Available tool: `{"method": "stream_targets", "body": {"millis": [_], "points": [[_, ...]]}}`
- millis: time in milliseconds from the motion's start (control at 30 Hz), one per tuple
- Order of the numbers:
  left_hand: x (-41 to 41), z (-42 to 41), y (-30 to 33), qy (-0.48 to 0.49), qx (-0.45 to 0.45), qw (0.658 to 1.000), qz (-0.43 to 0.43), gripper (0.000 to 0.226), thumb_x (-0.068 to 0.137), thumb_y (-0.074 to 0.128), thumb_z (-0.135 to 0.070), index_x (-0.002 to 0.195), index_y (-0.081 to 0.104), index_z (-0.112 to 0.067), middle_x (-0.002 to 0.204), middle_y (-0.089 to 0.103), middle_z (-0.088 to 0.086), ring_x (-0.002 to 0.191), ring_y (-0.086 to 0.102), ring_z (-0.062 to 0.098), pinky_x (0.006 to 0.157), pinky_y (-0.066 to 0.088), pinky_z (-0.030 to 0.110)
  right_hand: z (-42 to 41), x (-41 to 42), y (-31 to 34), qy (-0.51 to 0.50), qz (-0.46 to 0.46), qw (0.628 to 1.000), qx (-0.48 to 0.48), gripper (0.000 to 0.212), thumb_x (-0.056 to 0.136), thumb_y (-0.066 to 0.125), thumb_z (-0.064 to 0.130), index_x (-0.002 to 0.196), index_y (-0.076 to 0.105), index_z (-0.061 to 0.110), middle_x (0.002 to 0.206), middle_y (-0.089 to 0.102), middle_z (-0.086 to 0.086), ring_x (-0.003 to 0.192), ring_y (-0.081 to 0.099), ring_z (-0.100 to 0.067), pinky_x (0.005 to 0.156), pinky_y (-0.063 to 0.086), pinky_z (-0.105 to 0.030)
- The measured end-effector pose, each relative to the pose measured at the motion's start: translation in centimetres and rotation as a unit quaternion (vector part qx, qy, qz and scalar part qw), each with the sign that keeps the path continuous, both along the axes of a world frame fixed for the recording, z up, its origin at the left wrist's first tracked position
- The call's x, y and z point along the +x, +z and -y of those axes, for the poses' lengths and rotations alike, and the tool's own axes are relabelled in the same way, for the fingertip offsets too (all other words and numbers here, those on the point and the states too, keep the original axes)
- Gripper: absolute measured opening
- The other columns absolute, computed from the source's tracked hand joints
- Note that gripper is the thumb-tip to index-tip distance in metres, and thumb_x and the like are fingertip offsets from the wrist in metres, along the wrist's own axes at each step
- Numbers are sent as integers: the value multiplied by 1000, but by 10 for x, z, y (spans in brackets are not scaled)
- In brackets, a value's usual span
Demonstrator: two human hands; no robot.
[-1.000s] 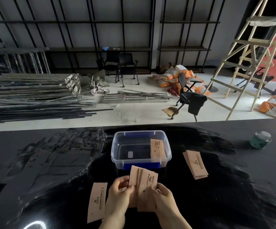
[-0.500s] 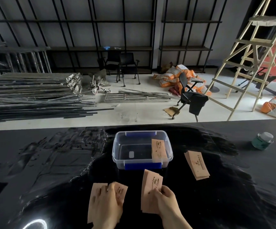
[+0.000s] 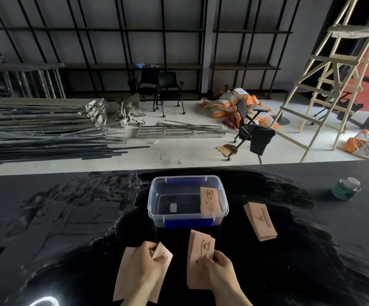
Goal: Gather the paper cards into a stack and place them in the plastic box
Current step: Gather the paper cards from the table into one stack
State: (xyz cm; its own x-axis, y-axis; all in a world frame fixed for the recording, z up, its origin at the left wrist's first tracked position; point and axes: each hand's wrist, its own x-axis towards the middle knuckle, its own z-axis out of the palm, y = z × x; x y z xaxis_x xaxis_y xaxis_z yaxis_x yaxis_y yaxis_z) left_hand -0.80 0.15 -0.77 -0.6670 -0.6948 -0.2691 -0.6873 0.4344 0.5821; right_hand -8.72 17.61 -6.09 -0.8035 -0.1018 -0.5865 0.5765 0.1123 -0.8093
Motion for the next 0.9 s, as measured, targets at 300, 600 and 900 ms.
{"method": "stream_targets", "body": {"millis": [300, 600, 900], "points": [[-12, -8, 3, 83, 243, 958, -130, 12, 95, 68, -18, 106, 73, -19, 104, 76, 4, 99, 71, 23, 95, 58, 47, 3, 5, 0, 20, -18, 1000, 10, 13, 99, 66, 10, 93, 75, 17, 71, 82, 10, 74, 79, -13, 50, 59, -23], [-16, -22, 15, 14, 223, 961, -160, 14, 97, 65, -18, 107, 75, -20, 102, 79, -2, 98, 73, 17, 98, 57, 45, 10, 3, 7, 67, -27, 997, 21, 20, 99, 64, 9, 83, 77, 12, 71, 83, 0, 62, 78, -12, 56, 62, -28], [6, 7, 4, 21, 13, 993, -119, 41, 92, 69, -30, 132, 59, -27, 115, 67, -10, 97, 64, 5, 80, 49, 22, 11, 5, 8, 65, -8, 998, -9, 14, 99, 64, 12, 96, 78, 15, 81, 85, 2, 75, 82, -17, 62, 64, -33]]}}
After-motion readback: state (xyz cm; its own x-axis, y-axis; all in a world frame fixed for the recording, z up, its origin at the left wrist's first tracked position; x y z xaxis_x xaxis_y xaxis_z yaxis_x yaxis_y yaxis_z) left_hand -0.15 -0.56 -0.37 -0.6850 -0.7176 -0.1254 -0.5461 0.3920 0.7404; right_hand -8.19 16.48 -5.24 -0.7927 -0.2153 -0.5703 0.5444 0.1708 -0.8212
